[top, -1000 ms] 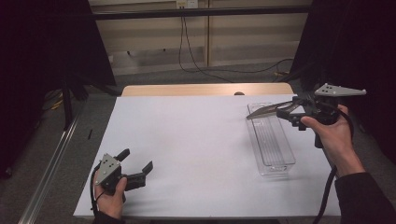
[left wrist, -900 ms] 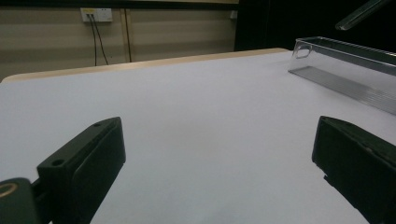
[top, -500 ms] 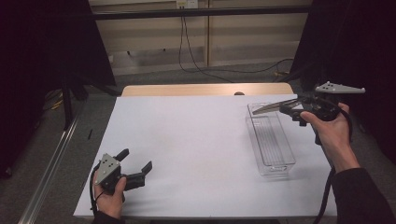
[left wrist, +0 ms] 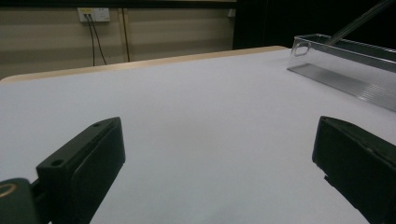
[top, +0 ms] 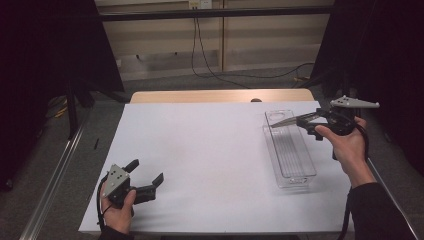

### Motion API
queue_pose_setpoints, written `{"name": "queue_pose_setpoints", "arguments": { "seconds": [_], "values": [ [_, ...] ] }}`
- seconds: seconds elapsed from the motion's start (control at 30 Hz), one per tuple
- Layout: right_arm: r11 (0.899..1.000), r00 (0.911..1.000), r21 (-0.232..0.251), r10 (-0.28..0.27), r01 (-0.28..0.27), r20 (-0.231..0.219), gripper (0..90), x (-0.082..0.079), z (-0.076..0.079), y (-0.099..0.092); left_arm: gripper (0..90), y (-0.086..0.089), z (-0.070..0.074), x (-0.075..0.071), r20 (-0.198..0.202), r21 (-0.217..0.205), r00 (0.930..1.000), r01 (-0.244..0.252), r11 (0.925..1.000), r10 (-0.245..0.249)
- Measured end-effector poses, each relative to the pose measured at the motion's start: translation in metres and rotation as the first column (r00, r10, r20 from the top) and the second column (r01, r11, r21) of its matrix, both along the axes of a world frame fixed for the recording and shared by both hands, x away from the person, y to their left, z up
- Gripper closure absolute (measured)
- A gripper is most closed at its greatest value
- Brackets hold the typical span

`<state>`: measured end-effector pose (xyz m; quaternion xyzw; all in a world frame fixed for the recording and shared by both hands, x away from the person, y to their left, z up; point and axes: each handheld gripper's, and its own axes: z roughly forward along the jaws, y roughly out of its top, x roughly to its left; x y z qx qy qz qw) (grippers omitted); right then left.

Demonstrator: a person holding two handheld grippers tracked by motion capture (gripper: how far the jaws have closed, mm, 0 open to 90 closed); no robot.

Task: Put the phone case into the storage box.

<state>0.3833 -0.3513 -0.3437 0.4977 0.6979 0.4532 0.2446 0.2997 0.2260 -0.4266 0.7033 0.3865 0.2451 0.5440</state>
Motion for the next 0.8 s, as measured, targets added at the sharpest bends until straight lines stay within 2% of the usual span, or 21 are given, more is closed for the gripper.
{"name": "queue_pose_setpoints", "arguments": {
  "seconds": [0.1,0.4,0.57,0.6,0.8],
  "values": [
    [1.000,1.0000,-0.004,-0.002,0.002,-0.001,12.0,0.003,-0.002,0.003,2.5,0.000,0.000,0.000,0.000,0.003,1.0000,0.000,1.0000,0.000],
    [0.997,0.9989,-0.061,-0.038,0.036,-0.026,12.0,0.014,-0.011,0.019,2.5,0.000,0.000,0.000,-0.001,0.002,1.0000,-0.002,1.0000,0.002],
    [0.993,0.9954,-0.083,-0.090,0.087,-0.032,12.0,0.018,-0.014,0.026,2.5,0.000,0.000,0.000,0.000,0.002,1.0000,-0.002,1.0000,0.002],
    [0.991,0.9939,-0.085,-0.106,0.103,-0.033,12.0,0.019,-0.014,0.028,2.5,0.000,-0.001,0.000,-0.004,-0.008,1.0000,-0.002,1.0000,0.002],
    [0.986,0.9892,-0.099,-0.142,0.138,-0.037,12.0,0.023,-0.018,0.034,2.5,0.000,-0.001,0.000,-0.003,0.001,1.0000,-0.004,1.0000,0.004]
  ]
}}
